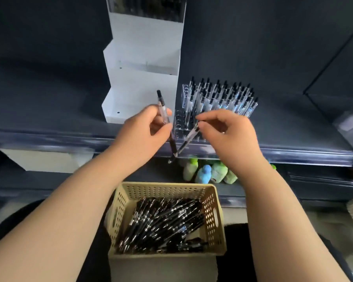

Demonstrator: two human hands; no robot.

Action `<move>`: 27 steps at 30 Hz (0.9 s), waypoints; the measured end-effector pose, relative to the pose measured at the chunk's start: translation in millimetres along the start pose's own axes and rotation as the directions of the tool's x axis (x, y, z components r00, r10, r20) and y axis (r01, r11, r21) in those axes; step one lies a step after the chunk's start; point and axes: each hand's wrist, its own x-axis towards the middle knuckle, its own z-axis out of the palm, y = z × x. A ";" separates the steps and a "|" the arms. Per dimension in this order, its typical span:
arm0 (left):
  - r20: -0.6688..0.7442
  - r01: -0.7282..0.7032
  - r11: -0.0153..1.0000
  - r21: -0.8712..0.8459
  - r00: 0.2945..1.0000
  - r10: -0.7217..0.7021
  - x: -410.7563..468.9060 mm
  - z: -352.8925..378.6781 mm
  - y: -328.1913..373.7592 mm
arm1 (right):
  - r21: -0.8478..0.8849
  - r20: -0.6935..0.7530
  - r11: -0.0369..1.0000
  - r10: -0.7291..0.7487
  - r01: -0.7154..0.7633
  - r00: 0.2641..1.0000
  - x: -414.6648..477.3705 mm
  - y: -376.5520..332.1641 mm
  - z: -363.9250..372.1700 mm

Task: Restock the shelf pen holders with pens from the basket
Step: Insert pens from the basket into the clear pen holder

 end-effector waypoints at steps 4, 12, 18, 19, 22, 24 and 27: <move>-0.133 -0.037 0.993 -0.116 0.991 0.022 37.3 -16.8 11.5 | 0.017 -0.189 0.988 -0.148 0.154 0.971 38.8 -20.9 -21.0; -0.255 -0.048 0.998 -0.033 0.966 0.038 75.7 -7.8 4.8 | -0.052 -0.426 0.957 -0.281 0.287 0.860 89.8 -27.3 -27.7; -0.254 -0.001 0.996 -0.088 0.967 -0.022 83.2 7.6 -12.1 | -0.185 -0.324 0.959 -0.266 0.215 0.908 111.5 -10.2 -7.2; -0.256 0.000 0.996 -0.092 0.966 -0.023 84.5 8.9 -12.9 | -0.207 -0.305 0.955 -0.268 0.212 0.914 115.3 -10.0 -6.0; -0.281 0.005 0.997 -0.079 0.959 -0.027 88.1 11.4 -13.8 | -0.242 -0.246 0.951 -0.252 0.193 0.936 124.7 -8.3 -2.6; -0.291 0.005 0.998 -0.061 0.956 -0.023 91.1 12.8 -13.3 | -0.270 -0.217 0.947 -0.237 0.175 0.947 129.5 -6.6 0.3; -0.309 0.006 0.999 -0.042 0.951 -0.019 94.2 13.8 -11.7 | -0.305 -0.172 0.940 -0.210 0.150 0.963 133.3 -5.3 4.8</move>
